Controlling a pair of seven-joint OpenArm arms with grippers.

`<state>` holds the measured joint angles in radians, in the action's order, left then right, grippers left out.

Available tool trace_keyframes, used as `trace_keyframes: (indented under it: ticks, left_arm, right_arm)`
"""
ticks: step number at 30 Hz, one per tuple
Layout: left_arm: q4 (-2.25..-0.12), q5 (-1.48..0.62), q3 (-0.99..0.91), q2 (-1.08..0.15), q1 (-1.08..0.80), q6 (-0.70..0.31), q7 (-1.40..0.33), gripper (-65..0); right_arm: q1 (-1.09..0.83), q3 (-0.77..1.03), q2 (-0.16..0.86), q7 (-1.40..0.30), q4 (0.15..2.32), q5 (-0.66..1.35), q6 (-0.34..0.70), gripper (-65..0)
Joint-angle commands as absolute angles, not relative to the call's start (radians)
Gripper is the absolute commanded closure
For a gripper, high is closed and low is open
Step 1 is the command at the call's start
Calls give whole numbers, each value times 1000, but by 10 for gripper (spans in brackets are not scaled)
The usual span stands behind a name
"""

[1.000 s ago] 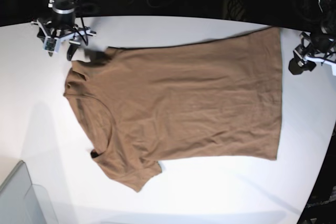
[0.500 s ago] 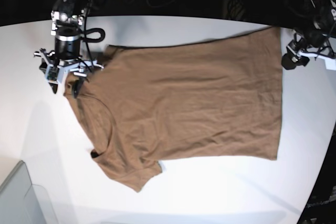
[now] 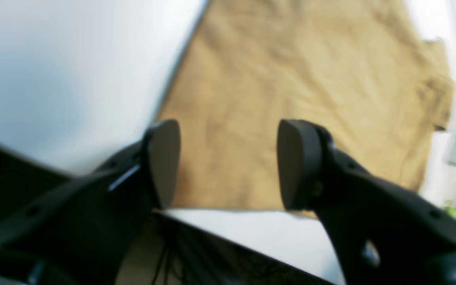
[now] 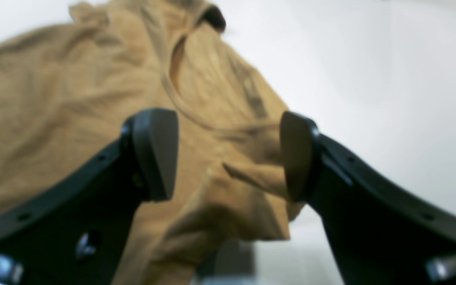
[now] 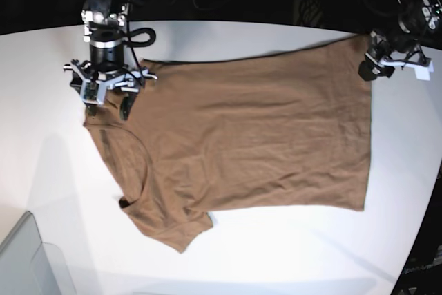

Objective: Layout the t-shirt on the table in an organized manner, then fold the t-shirt properly
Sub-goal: 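Lower both grippers to grasp the shirt's hem corners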

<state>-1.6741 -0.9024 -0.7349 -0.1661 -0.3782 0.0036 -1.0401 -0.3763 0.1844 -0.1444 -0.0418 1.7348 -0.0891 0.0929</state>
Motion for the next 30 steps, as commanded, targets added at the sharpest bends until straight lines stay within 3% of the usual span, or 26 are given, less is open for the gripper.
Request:
trace_keyframes:
  ticks: [1,12,17,20,25,30]
  left_arm:
    - [-1673,-895,-739,-179,-375,2,-1040,-379]
    - [-1561,-739,-737,-113,-323,-4,-1040,-375]
    - [-1563,-677,-628,-110,-323,-4,-1030,-370]
    - [-1563,-648,-582,-110,-325,-4,-1030,-290]
    - [-1561,-636,-565,-110,-325,-4,-1032,0]
    - [-1575,-636,-573,-120,-326,-4,-1040,0]
  right_arm:
    - [-375,186,-143,-16,1733,-84,94,-413]
    - [-390,194,-142,-15,1670,-87,94,-411]
    - [-395,193,-142,-15,1669,-87,94,-411]
    - [-398,193,-142,-16,1669,-88,94,-411]
    - [-410,194,-142,-16,1669,-88,94,-410]
    - [-409,191,-124,-18,1603,-90,94,-404]
